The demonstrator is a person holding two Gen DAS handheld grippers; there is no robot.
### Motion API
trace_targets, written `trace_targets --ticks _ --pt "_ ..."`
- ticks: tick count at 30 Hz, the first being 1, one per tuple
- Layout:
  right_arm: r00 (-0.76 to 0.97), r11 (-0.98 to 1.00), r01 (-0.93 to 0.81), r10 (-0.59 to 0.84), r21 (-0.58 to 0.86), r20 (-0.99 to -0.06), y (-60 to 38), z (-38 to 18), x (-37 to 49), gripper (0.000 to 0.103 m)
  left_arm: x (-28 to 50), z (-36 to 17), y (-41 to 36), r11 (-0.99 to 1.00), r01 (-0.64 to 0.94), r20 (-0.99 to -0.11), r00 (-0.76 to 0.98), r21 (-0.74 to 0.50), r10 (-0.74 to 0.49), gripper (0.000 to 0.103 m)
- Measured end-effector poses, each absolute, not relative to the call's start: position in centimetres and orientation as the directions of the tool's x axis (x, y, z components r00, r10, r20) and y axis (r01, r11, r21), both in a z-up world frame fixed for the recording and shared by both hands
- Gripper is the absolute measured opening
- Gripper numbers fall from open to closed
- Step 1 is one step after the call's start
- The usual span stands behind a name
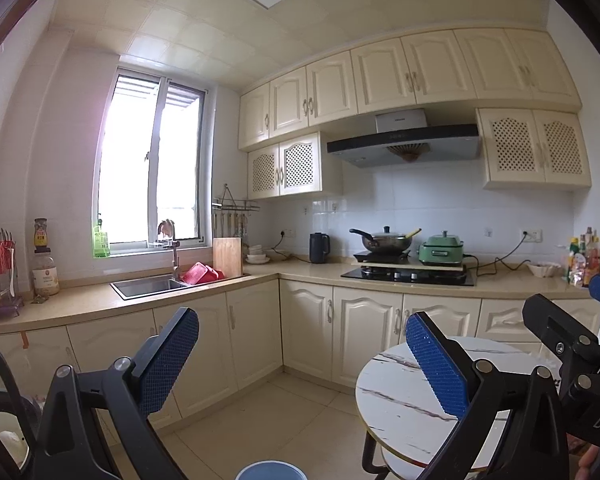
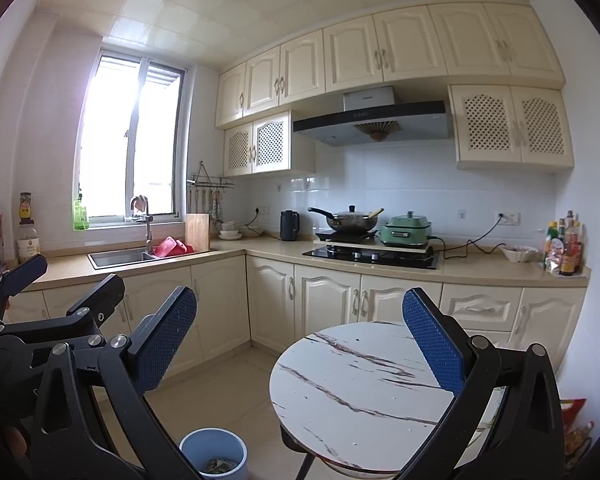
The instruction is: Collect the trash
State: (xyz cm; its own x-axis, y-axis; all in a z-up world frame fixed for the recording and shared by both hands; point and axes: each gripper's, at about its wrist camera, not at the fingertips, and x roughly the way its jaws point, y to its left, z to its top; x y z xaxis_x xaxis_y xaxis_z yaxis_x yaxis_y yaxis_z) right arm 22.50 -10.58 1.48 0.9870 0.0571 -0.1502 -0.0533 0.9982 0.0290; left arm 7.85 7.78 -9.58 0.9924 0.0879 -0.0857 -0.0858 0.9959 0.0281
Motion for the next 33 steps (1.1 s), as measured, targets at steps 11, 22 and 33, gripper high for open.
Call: trace_targets --ticks 11,22,33 --pt "0.987 0.998 -0.053 0.055 0.023 -0.15 -10.4 1.2 22.5 0.103 8.4 -8.3 7.9 0.996 -0.087 -0.08 0.993 0.024 0.089 0.102" --pt "0.986 0.998 -0.051 0.055 0.025 -0.155 -10.5 1.0 22.7 0.103 9.1 -7.2 8.4 0.996 -0.088 -0.082 0.993 0.028 0.09 0.102" --pt "0.986 0.998 -0.049 0.053 0.025 -0.16 -10.4 0.7 22.8 0.103 9.4 -7.0 9.1 0.996 -0.085 -0.085 0.993 0.029 0.088 0.102"
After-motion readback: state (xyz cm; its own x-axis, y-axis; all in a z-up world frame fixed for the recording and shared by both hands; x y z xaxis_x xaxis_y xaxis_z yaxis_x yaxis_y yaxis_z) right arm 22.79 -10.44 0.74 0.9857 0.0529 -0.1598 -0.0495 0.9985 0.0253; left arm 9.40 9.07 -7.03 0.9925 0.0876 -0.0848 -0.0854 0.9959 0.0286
